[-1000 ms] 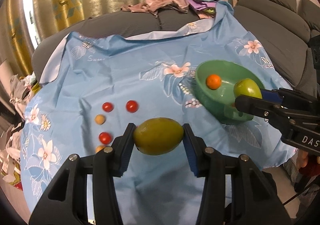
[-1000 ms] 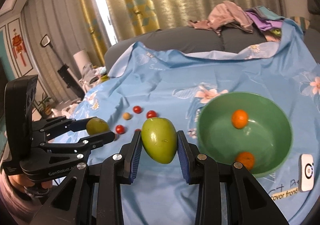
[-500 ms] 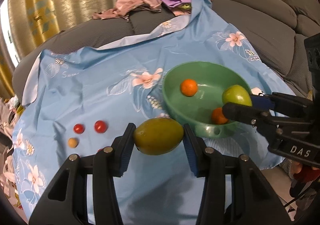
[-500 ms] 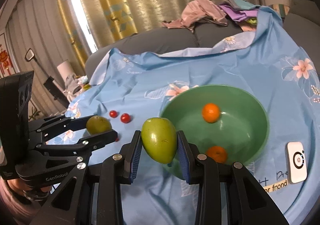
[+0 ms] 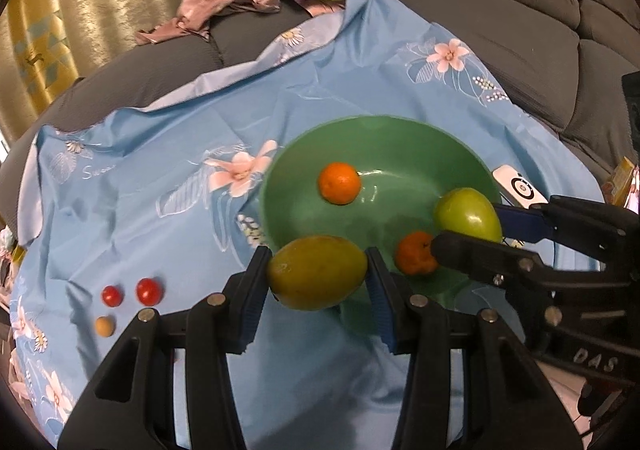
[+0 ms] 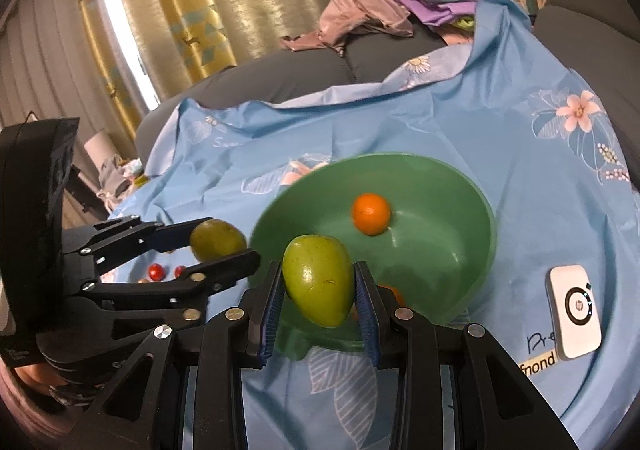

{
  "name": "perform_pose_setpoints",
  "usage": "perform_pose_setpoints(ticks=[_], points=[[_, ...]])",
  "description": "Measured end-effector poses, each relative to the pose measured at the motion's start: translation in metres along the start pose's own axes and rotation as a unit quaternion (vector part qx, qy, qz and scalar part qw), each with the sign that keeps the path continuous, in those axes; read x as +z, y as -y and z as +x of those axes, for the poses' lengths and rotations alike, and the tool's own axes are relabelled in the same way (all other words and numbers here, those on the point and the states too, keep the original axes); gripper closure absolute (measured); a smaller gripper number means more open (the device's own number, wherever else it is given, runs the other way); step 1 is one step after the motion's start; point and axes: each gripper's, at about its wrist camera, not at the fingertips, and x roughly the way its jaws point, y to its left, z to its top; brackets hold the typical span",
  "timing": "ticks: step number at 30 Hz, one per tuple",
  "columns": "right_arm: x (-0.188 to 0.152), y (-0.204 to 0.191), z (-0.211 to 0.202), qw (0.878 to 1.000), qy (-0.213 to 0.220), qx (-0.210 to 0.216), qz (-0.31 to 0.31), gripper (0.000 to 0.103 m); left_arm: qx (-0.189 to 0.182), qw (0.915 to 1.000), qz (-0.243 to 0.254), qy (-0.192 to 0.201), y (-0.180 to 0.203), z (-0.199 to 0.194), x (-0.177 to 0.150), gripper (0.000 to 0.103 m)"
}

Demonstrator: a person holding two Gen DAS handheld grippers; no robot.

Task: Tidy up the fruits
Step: 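Carry both large tomatoes into the green bowl and open both tools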

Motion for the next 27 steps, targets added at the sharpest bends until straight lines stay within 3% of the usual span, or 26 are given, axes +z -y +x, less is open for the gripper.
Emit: perform_pose_setpoints(ticks=[8,18,22,27], points=[[-0.005,0.011,0.011,1.000,-0.012,-0.022,0.006,0.067,0.001,0.9998,0.009,-0.020,0.006,0.026,0.005,0.056],[-0.007,0.014,0.019,0.998,-0.029,-0.051,0.005,0.067,0.006,0.9996,0.017,-0.024,0.008,0.032,0.005,0.054],[-0.008,0.014,0.018,0.998,-0.030,-0.063,0.007,0.066,0.015,0.9996,0.011,-0.021,0.005,0.030,0.005,0.039],[-0.005,0.012,0.007,0.997,-0.018,-0.069,0.011,0.059,0.023,0.9996,-0.006,-0.012,-0.007,0.015,0.001,0.028]])
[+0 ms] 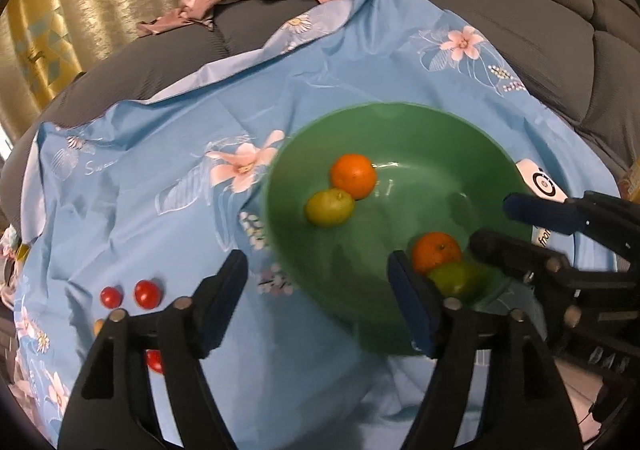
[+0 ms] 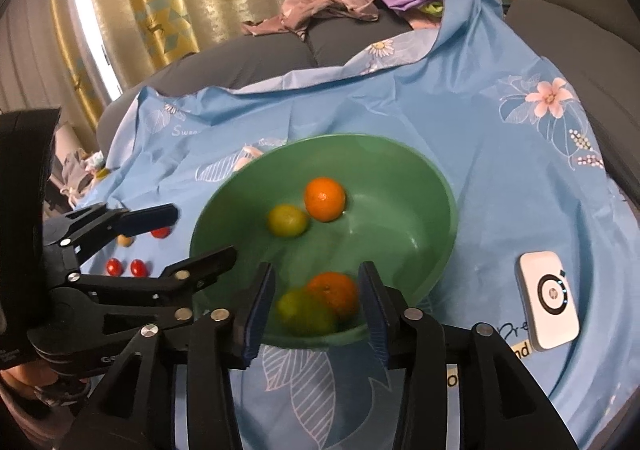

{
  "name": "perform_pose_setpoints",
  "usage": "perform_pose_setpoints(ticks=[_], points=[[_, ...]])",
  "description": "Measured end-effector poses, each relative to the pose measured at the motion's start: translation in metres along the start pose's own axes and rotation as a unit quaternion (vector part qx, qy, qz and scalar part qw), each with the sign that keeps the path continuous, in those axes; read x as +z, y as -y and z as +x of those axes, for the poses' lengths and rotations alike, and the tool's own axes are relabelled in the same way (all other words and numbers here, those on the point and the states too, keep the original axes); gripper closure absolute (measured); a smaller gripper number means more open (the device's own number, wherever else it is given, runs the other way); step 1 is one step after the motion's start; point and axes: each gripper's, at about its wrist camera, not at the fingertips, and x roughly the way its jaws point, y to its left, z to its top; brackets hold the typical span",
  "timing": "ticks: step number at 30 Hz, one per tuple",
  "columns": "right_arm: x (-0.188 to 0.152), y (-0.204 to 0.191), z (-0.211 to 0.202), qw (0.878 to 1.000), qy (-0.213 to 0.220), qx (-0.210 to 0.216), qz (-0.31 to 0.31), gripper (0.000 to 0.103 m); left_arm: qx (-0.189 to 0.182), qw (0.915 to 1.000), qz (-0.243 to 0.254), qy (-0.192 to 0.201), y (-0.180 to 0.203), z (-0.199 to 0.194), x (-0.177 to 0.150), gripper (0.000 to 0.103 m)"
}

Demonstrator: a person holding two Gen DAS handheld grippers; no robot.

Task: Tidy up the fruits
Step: 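Carry both large tomatoes into the green bowl and open both tools, then withdraw both open tools from the bowl toward the cherry tomatoes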

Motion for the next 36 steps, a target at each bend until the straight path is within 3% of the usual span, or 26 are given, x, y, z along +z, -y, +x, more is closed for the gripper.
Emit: perform_pose_setpoints(ticks=[7,13,24,36], points=[[0.003,0.013,-0.023,0.999,0.030,-0.001,0.041,0.059,0.030,0.9975,-0.064,-0.006,-0.055,-0.034,-0.035,0.021],[0.003,0.016,-0.036,0.997,0.038,0.004,0.061,0.059,0.070,0.9876,-0.138,-0.025,-0.107,-0.062,-0.085,0.020],[0.003,-0.029,-0.038,0.999,0.029,0.040,0.011,0.059,0.103,0.9690,-0.221,-0.040,-0.154,-0.100,-0.151,0.021],[-0.012,-0.098,-0.010,0.993,-0.031,0.087,-0.079,0.058,0.081,0.9638,-0.251,-0.035,-0.166,-0.110,-0.178,0.022]])
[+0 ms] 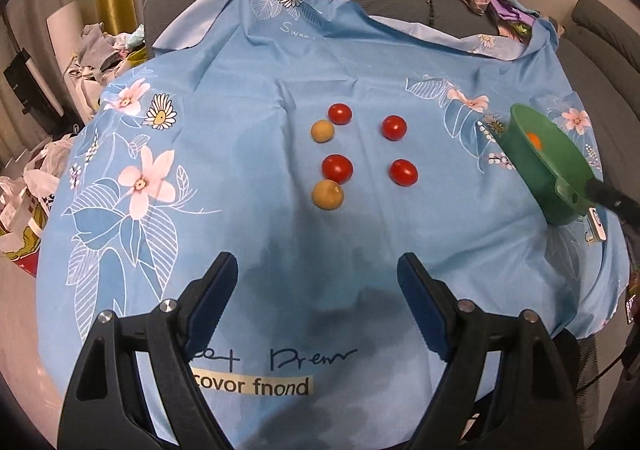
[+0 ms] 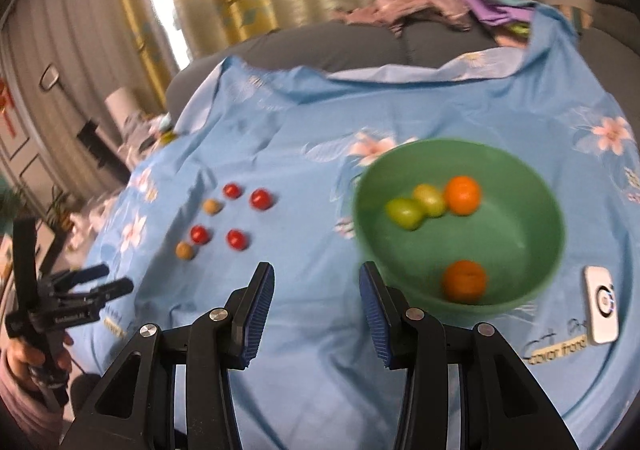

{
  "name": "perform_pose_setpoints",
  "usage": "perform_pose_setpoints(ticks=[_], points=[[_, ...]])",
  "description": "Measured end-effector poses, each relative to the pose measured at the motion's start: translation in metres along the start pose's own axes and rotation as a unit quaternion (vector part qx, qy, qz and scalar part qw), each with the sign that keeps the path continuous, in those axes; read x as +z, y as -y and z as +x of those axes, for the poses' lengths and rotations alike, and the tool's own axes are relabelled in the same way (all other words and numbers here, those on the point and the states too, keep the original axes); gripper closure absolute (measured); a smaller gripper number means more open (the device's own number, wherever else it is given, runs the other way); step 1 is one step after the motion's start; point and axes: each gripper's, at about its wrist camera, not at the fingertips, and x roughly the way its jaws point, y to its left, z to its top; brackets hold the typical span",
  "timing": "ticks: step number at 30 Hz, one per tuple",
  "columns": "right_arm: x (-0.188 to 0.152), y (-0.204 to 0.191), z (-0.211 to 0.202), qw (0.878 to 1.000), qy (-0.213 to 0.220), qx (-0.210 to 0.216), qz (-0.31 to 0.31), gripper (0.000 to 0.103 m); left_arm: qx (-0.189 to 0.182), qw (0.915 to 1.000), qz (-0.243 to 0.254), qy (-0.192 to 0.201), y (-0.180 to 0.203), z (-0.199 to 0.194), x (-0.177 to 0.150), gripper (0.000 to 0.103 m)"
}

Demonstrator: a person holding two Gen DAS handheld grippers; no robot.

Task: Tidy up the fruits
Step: 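Withdraw both open tools from the bowl toward the cherry tomatoes, then grasp a small yellow-brown tomato with the left tool while the right tool grasps another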

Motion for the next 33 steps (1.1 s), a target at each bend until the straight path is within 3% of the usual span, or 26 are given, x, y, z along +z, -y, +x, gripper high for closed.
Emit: perform_pose_setpoints(ticks=[3,8,15,23,33], points=[[-0.001,-0.014,0.010,1.000,-0.016,0.009,-0.021,0.058,-0.014,0.9999,-0.001,0.003,-0.003,0.001,-0.001,0.023],[-0.003,-0.031,0.024,0.998,-0.032,0.024,-0.046,0.058,-0.035,0.9994,0.000,0.007,-0.002,0.009,0.006,0.039],[-0.003,-0.054,0.043,0.994,-0.049,0.073,-0.066,0.058,-0.048,0.9987,0.018,-0.001,0.005,0.035,0.021,0.047],[-0.003,-0.061,0.065,0.991,-0.070,0.095,-0.071,0.058,-0.042,0.9978,0.042,-0.030,0.007,0.075,0.037,0.059],[0.000,-0.058,0.081,0.989,-0.079,0.110,-0.066,0.058,-0.023,0.9959,0.075,-0.045,0.012,0.096,0.043,0.072]])
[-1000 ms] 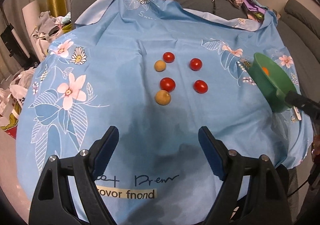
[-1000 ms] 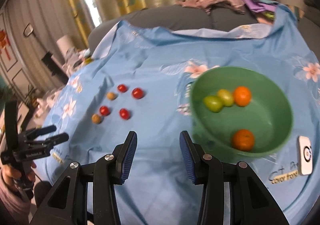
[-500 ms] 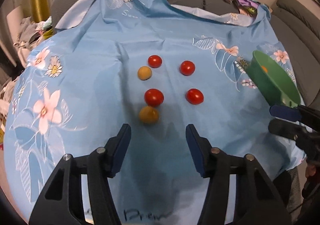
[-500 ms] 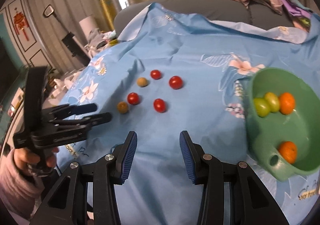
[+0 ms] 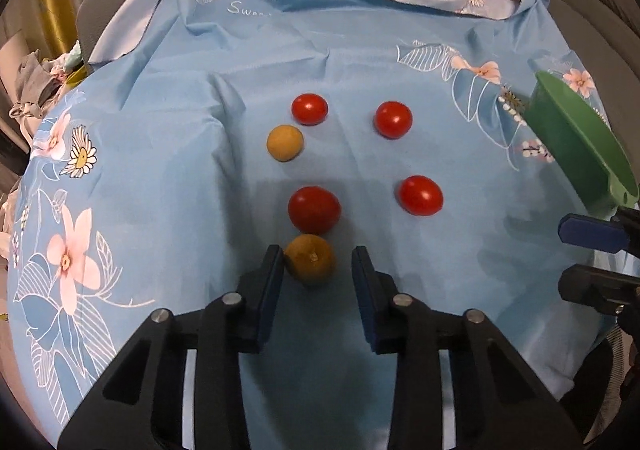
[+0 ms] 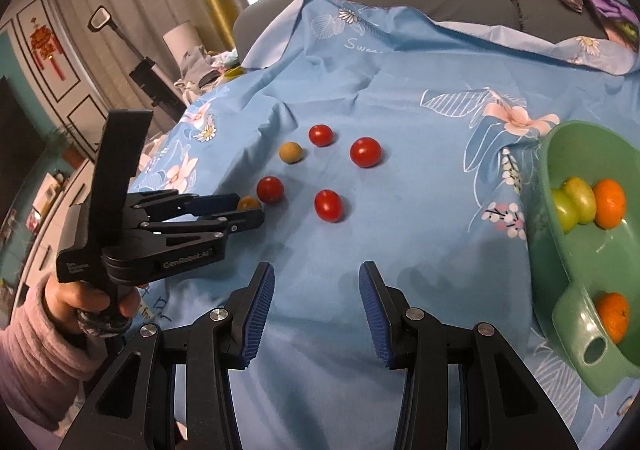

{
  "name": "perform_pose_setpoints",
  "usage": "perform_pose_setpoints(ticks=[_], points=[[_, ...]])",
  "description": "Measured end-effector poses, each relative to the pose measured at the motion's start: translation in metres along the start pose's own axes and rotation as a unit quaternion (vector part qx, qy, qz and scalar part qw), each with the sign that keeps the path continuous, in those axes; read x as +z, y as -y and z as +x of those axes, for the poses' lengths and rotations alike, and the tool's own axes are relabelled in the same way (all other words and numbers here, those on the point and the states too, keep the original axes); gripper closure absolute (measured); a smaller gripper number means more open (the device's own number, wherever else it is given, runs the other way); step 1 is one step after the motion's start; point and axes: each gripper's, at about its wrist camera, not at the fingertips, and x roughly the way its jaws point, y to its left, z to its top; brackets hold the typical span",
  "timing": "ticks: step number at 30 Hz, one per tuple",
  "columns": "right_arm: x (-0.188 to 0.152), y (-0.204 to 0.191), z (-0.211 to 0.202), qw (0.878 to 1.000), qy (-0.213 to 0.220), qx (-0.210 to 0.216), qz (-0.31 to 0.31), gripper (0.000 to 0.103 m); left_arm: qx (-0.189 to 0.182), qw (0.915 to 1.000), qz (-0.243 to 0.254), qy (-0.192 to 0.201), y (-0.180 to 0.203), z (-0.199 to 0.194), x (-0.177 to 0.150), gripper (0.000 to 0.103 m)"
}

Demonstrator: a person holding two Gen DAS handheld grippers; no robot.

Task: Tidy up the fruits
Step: 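Grasp a small yellow-brown tomato with the left tool while the right tool grasps another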

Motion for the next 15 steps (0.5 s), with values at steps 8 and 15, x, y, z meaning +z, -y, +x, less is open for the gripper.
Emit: perform_pose_setpoints(ticks=[8,15], points=[[0.002,0.002,0.004,1.000,-0.003,0.004,0.002,0.059,0.011,0.9999,0.012,0.002,0.002,0.006,0.003,0.076],[0.004,0.001,0.009,1.000,-0.010,0.005,0.001,0.058,-0.006,0.9998,-0.012,0.017,-0.005,-0.008,0.006,0.076]])
